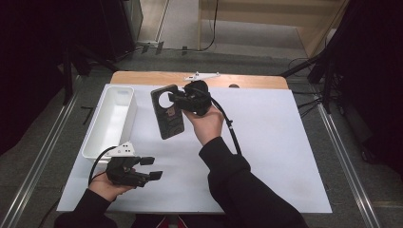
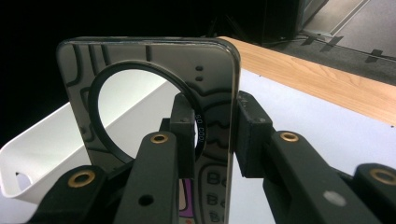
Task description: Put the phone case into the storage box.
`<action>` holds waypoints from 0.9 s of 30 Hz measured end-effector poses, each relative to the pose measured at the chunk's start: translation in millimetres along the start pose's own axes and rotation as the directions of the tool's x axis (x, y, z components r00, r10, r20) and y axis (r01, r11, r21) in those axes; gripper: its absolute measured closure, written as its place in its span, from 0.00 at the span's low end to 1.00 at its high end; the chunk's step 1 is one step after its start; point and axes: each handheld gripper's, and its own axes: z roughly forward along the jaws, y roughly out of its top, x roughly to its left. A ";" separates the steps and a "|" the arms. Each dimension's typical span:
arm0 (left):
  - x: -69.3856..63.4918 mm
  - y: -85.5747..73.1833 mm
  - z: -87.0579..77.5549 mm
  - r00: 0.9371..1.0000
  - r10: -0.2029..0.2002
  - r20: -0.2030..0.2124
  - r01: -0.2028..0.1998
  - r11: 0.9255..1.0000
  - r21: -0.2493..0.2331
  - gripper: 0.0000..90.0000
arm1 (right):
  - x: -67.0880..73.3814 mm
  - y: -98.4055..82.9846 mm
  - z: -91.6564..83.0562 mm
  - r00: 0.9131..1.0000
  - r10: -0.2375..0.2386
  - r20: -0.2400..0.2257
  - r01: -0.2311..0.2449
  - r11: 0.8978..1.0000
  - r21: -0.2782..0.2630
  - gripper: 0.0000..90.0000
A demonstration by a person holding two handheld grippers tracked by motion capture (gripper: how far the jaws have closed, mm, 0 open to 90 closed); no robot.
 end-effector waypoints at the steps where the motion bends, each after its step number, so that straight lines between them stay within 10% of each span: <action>1: 0.0 -0.2 -0.3 1.000 0.000 0.000 0.000 1.000 0.001 0.35 | 0.5 1.1 1.2 1.000 -0.001 -0.001 0.001 1.000 -0.001 0.78; 27: 2.7 -1.2 1.4 1.000 0.003 0.010 -0.003 1.000 0.016 0.35 | 15.0 28.0 39.8 1.000 0.003 -0.019 -0.002 1.000 0.018 0.78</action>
